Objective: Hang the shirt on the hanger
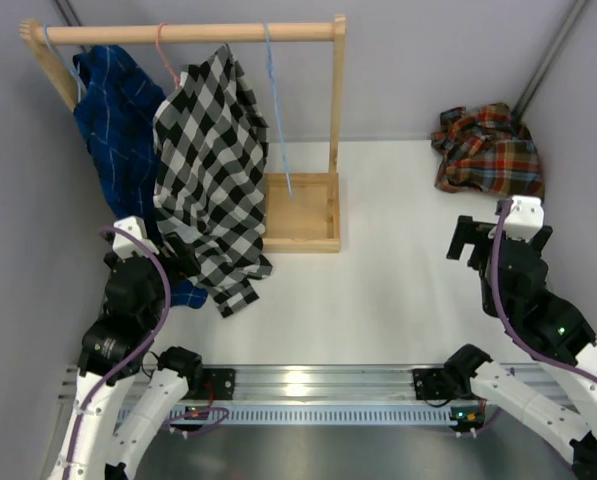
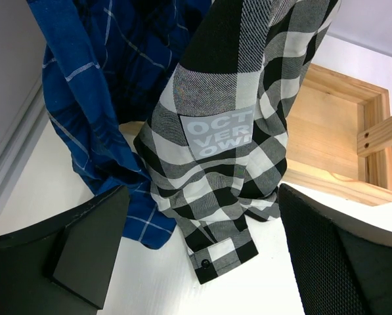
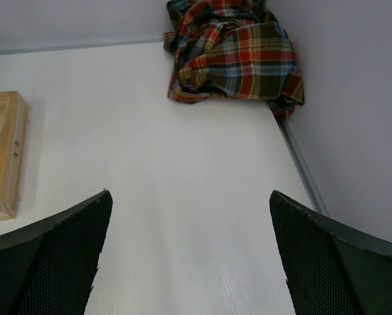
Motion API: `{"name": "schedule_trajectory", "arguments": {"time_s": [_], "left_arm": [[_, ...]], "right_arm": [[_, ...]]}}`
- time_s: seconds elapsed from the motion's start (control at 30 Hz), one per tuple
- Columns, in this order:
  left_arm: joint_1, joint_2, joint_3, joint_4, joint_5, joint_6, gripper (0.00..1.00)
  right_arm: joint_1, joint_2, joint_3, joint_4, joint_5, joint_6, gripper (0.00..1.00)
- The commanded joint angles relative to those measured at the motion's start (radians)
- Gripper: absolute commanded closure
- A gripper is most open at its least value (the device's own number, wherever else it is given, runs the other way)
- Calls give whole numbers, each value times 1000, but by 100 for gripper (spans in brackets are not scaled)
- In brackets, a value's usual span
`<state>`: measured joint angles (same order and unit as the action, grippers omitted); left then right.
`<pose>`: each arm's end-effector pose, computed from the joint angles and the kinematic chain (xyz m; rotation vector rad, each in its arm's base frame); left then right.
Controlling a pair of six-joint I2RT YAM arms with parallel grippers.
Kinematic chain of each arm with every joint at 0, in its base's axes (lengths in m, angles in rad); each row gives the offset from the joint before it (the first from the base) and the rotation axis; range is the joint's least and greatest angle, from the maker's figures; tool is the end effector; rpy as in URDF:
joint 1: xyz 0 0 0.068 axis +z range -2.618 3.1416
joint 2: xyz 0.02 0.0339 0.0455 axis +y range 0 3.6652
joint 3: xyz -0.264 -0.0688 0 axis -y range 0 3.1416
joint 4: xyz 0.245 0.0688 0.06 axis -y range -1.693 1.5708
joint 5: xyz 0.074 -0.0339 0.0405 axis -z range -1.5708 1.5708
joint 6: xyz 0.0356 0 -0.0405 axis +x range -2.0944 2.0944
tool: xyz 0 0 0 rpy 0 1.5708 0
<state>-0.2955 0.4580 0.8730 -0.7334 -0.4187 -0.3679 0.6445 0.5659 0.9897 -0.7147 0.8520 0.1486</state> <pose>0.0849 -0.0107 0.3506 -0.3491 1.8283 -0.0638 0.0874 0.0321 0.3825 0.1373 1.7606 -0.2192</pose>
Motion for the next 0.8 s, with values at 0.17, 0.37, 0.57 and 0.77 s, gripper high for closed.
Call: {"name": "schedule_trajectory", "arguments": {"time_s": [0.17,0.37,0.57,0.77], "left_arm": [[-7,-7,0,52,-8,0,2],[-7,-7,-9,54,34,-3,2],[-40,-25,-17,65,51,6,2],[-76,-61,-25,66,57,7,2]], "right_arm": [[-9,141,-69,157,-7,32,0],[-537,660,21,466,-524,97,1],[-589,1159,353,607,-263,0,0],[-694,1601,795,500,-314,-237,1]]}}
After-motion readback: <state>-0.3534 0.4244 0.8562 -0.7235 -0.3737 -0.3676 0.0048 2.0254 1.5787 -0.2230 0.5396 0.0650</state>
